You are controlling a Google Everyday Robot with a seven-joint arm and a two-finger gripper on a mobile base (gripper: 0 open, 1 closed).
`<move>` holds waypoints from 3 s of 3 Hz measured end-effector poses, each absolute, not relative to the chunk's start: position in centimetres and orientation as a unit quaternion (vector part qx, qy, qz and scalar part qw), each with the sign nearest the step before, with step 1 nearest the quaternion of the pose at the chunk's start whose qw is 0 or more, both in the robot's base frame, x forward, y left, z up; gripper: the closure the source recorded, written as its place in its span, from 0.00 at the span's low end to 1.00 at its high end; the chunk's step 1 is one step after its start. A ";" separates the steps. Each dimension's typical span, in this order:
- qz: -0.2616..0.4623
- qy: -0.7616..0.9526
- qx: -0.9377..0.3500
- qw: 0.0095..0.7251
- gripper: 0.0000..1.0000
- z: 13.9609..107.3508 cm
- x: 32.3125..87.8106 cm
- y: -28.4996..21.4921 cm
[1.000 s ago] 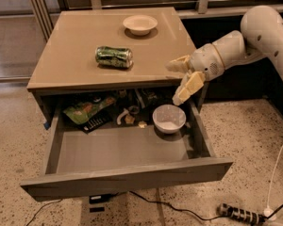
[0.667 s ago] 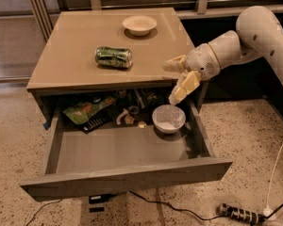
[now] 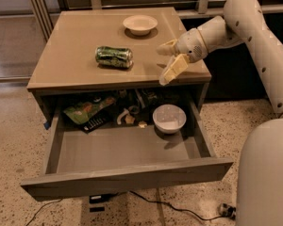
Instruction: Place green can into top drawer
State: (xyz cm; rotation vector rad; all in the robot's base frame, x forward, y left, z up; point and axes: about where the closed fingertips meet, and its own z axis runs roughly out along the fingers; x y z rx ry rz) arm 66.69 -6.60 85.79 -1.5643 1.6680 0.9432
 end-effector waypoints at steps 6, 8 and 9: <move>0.374 0.600 -0.641 0.299 0.00 84.7 68.0 1.3; 0.372 0.608 -0.628 0.312 0.00 84.2 70.5 1.9; 0.383 0.595 -0.639 0.302 0.00 83.7 70.1 3.9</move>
Offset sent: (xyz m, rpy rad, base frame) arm 0.0321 0.0055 0.0148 -0.0470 -0.0242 -0.0068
